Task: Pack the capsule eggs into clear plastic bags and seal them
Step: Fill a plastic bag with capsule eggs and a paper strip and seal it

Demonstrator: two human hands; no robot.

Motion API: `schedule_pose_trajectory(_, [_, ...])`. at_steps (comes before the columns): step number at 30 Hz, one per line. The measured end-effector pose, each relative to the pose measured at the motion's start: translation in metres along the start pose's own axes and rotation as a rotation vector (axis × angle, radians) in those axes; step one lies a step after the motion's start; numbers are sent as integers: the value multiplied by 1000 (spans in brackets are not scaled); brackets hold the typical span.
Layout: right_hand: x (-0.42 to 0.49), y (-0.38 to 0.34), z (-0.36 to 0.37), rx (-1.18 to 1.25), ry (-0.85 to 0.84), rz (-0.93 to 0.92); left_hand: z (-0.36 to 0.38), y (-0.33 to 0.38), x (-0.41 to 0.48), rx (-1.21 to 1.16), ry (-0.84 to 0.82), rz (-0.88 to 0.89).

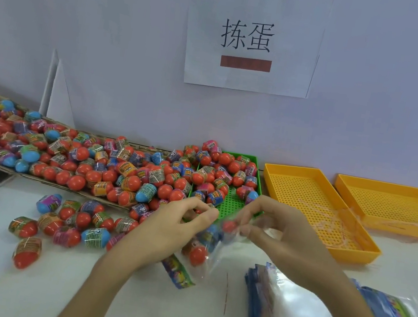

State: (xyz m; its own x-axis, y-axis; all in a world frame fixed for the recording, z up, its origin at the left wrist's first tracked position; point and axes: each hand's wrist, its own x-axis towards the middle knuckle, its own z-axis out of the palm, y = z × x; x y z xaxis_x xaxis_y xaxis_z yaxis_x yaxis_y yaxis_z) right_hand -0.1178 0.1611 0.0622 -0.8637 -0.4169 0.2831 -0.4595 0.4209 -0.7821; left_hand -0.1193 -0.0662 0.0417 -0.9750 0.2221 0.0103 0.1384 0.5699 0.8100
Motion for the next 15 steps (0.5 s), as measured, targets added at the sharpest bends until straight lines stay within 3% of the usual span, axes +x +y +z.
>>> schedule_pose_trajectory(3, [0, 0, -5, 52, 57, -67, -3, 5, -4, -70, -102, -29])
schedule_pose_trajectory(7, [-1, -1, -6, 110, 28, -117, -6, 12, -9, -335, -338, -108])
schedule_pose_trajectory(10, [-2, 1, -5, 145, -51, -71, -5, 16, -11, -453, -355, -96])
schedule_pose_trajectory(15, [-1, -3, -4, 161, -18, -83, 3, 17, -10, -515, -373, -125])
